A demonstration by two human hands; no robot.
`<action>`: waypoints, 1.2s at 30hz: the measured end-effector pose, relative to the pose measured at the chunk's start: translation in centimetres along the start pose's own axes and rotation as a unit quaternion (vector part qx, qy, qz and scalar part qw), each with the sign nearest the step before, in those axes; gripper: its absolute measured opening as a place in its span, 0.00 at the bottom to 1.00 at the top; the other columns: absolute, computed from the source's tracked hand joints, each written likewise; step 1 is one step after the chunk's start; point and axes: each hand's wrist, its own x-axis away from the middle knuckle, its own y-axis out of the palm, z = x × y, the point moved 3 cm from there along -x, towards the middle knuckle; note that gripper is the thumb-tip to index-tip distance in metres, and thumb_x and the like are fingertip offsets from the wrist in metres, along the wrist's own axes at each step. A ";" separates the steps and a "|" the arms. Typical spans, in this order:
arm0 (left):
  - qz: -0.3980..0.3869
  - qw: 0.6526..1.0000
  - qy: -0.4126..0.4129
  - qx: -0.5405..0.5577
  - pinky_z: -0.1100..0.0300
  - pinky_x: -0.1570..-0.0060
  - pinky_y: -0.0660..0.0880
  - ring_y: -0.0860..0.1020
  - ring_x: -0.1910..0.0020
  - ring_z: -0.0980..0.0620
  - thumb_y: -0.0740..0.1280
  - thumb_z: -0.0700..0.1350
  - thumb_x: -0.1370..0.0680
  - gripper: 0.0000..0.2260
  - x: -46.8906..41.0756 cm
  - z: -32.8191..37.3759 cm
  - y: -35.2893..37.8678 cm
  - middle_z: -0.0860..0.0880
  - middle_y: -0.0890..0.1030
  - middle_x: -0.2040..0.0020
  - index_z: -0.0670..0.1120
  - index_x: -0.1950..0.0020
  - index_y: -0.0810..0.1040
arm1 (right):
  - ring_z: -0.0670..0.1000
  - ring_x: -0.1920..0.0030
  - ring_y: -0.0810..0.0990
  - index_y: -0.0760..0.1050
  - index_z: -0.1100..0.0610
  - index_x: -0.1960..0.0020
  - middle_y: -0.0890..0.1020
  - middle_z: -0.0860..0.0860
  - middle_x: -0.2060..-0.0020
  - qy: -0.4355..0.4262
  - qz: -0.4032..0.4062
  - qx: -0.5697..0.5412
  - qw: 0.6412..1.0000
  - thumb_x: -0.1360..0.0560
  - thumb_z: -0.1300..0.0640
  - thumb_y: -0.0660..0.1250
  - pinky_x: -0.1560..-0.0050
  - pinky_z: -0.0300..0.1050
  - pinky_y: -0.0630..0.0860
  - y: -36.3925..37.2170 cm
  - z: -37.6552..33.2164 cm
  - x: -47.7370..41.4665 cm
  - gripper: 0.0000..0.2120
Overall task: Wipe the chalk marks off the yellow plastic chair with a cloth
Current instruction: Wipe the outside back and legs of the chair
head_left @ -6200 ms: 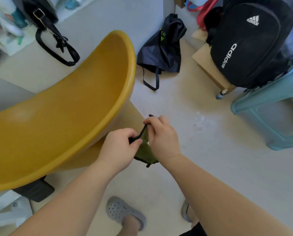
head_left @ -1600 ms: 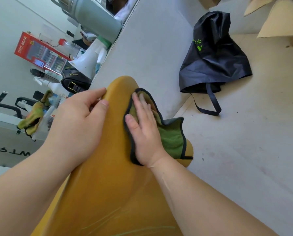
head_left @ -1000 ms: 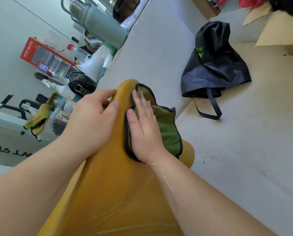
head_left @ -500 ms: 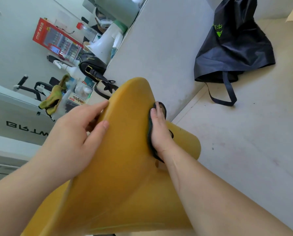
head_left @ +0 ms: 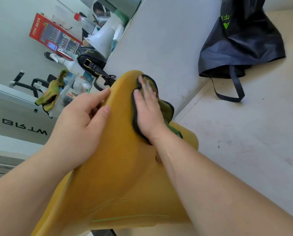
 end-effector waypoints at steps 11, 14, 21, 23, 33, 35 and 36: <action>0.008 0.999 -0.019 0.028 0.81 0.55 0.64 0.72 0.47 0.68 0.62 0.47 0.18 0.18 0.1 -0.1 0.1 0.57 0.78 0.46 0.55 0.28 0.72 | 0.46 0.20 0.58 0.52 0.27 0.23 0.59 0.37 0.20 0.210 0.000 -0.162 0.964 0.35 0.17 0.49 0.20 0.61 0.55 0.8 9.0 3.5 0.42; 0.004 0.998 -0.035 0.054 0.76 0.50 0.66 0.73 0.45 0.67 0.63 0.47 0.19 0.17 -0.3 -0.2 0.0 0.59 0.78 0.44 0.56 0.29 0.73 | 0.43 0.19 0.51 0.51 0.33 0.20 0.54 0.38 0.19 0.175 0.056 -0.130 0.974 0.27 0.24 0.46 0.19 0.58 0.50 1.7 7.2 6.3 0.36; 0.020 0.988 -0.071 0.132 0.72 0.42 0.70 0.75 0.44 0.71 0.65 0.44 0.20 0.16 -3.1 0.8 0.4 0.61 0.80 0.42 0.52 0.33 0.77 | 0.44 0.19 0.36 0.43 0.35 0.19 0.42 0.35 0.19 -0.108 0.047 0.095 0.988 0.20 0.34 0.42 0.19 0.59 0.41 3.5 -3.0 9.0 0.30; 0.026 0.985 -0.080 0.154 0.70 0.42 0.71 0.75 0.45 0.70 0.65 0.44 0.20 0.15 -3.7 1.2 0.4 0.60 0.80 0.42 0.51 0.33 0.78 | 0.47 0.18 0.39 0.44 0.37 0.18 0.44 0.37 0.18 -0.145 0.048 0.111 0.982 0.19 0.35 0.43 0.20 0.61 0.45 3.3 -3.7 8.5 0.30; 0.006 0.996 -0.047 0.070 0.74 0.49 0.62 0.68 0.40 0.66 0.59 0.49 0.17 0.18 -2.4 1.6 0.4 0.63 0.73 0.37 0.56 0.27 0.71 | 0.46 0.18 0.46 0.40 0.34 0.19 0.45 0.41 0.17 0.186 0.046 -0.045 0.981 0.24 0.28 0.39 0.23 0.46 0.47 2.2 5.3 10.7 0.34; -0.007 0.999 -0.018 0.034 0.72 0.45 0.61 0.66 0.39 0.68 0.58 0.50 0.17 0.19 -0.8 1.3 0.1 0.64 0.71 0.35 0.58 0.25 0.67 | 0.45 0.18 0.42 0.39 0.35 0.19 0.42 0.41 0.18 0.154 0.066 -0.038 0.985 0.22 0.29 0.38 0.22 0.46 0.42 2.9 3.6 11.2 0.33; -0.007 0.999 -0.007 0.030 0.75 0.46 0.60 0.66 0.40 0.71 0.57 0.50 0.17 0.20 0.2 1.1 0.0 0.64 0.71 0.34 0.59 0.25 0.66 | 0.44 0.19 0.39 0.38 0.33 0.20 0.40 0.38 0.18 0.114 0.073 -0.021 0.991 0.21 0.29 0.39 0.22 0.45 0.40 3.2 2.3 11.3 0.31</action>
